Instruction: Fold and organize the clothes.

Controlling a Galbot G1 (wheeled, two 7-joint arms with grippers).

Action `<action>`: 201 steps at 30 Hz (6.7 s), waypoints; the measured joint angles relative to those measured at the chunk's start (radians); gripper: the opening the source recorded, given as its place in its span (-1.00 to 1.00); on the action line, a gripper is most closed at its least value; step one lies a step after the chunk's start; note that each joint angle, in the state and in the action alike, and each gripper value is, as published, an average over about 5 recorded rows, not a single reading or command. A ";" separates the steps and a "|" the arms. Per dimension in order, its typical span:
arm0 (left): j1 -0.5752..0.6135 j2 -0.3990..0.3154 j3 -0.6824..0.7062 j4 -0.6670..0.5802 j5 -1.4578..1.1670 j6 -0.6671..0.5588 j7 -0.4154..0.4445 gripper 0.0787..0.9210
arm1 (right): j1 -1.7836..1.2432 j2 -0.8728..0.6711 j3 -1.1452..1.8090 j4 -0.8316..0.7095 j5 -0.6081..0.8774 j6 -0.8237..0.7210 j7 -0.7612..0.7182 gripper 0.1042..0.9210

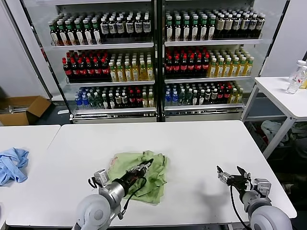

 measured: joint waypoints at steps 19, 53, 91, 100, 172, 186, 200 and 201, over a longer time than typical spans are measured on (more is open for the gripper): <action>0.103 0.077 -0.165 0.096 0.236 -0.064 -0.018 0.76 | 0.013 0.015 -0.029 -0.005 -0.022 0.005 -0.003 0.76; 0.099 0.035 -0.275 0.190 -0.192 -0.011 0.050 -0.76 | -0.071 0.025 0.027 0.052 -0.025 0.011 -0.002 0.76; 0.058 0.097 -0.416 0.024 -0.113 -0.050 -0.070 -0.95 | -0.040 0.019 0.032 0.064 -0.002 0.025 -0.006 0.76; -0.094 -0.061 -0.078 0.104 0.082 -0.067 -0.144 -0.95 | -0.028 0.014 0.035 0.058 -0.002 0.030 -0.012 0.76; 0.208 -0.046 -0.229 -0.076 0.419 -0.231 -0.084 0.77 | 0.645 -0.005 -0.631 -0.409 0.019 0.028 0.097 -0.87; 0.281 -0.049 -0.207 -0.152 0.537 -0.255 -0.030 0.77 | 0.313 -0.055 -0.332 -0.121 -0.210 0.240 0.009 0.10; 0.353 -0.051 -0.215 -0.226 0.613 -0.279 0.009 0.77 | 0.033 -0.028 -0.139 0.070 -0.330 0.355 -0.008 0.76; 0.357 -0.052 -0.215 -0.231 0.617 -0.281 0.011 0.77 | 0.024 -0.027 -0.134 0.078 -0.333 0.359 -0.008 0.76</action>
